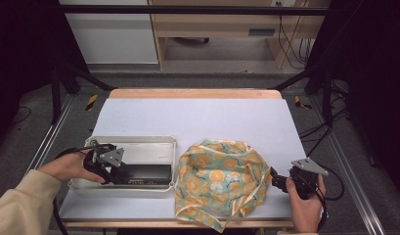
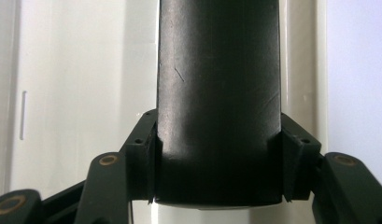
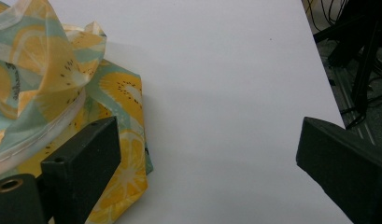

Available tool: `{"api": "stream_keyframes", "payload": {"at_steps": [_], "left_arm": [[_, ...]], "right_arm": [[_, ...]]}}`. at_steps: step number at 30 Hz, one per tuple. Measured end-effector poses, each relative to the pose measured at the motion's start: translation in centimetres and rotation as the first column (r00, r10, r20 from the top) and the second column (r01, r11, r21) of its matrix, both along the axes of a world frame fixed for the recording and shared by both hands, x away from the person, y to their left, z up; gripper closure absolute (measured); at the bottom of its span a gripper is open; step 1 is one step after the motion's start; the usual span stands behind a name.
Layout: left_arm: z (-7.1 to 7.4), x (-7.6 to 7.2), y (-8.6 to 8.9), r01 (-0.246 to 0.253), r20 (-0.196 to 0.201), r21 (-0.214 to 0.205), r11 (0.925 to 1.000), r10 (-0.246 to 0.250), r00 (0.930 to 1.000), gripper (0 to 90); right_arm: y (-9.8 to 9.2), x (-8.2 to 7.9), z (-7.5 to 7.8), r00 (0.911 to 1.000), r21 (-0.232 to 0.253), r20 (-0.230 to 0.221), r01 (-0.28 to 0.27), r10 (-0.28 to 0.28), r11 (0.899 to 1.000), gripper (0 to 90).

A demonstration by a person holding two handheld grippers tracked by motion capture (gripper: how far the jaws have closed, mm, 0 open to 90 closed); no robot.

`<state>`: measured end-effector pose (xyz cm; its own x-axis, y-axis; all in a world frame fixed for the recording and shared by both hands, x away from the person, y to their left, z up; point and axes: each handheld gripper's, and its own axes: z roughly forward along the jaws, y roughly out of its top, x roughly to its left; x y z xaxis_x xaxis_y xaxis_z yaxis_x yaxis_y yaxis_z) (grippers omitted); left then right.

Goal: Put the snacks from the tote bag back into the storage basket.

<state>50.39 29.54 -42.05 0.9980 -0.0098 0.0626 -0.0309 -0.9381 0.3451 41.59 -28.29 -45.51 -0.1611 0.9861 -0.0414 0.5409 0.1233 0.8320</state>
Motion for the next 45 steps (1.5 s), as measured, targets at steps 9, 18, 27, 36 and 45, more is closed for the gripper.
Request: {"api": "stream_keyframes", "payload": {"at_steps": [9, 18, 27, 36, 45], "left_arm": [[-0.33, 0.46, 0.17, 0.005, -0.022, -0.003, 1.0, -0.005, 0.9997, 42.4], [-0.55, 0.66, 0.12, -0.008, -0.023, 0.002, 1.0, 0.008, 0.9997, 39.6], [-0.24, 0.5, 0.11, -0.029, -0.023, -0.017, 0.9995, 0.028, 0.9993, 30.0], [0.05, 0.26, -0.22, -0.038, -0.012, -0.03, 0.9988, 0.038, 0.9992, 24.6], [0.45, -0.24, -0.62, -0.049, 0.001, -0.027, 0.9984, 0.05, 0.9988, 17.8]], "right_arm": [[0.16, -0.05, 0.07, 1.0, 0.002, -0.002, -0.007, 0.007, 1.0, 6.6], [0.21, -0.07, 0.1, 0.9999, 0.004, 0.0, -0.011, 0.011, 1.0, 6.5], [0.22, -0.09, 0.13, 0.9999, 0.007, -0.001, -0.013, 0.013, 1.0, 6.5], [0.26, -0.08, 0.12, 0.9999, 0.006, 0.001, -0.017, 0.017, 1.0, 6.4], [0.31, -0.04, 0.08, 0.9998, 0.005, -0.005, -0.018, 0.018, 1.0, 6.4]]}}
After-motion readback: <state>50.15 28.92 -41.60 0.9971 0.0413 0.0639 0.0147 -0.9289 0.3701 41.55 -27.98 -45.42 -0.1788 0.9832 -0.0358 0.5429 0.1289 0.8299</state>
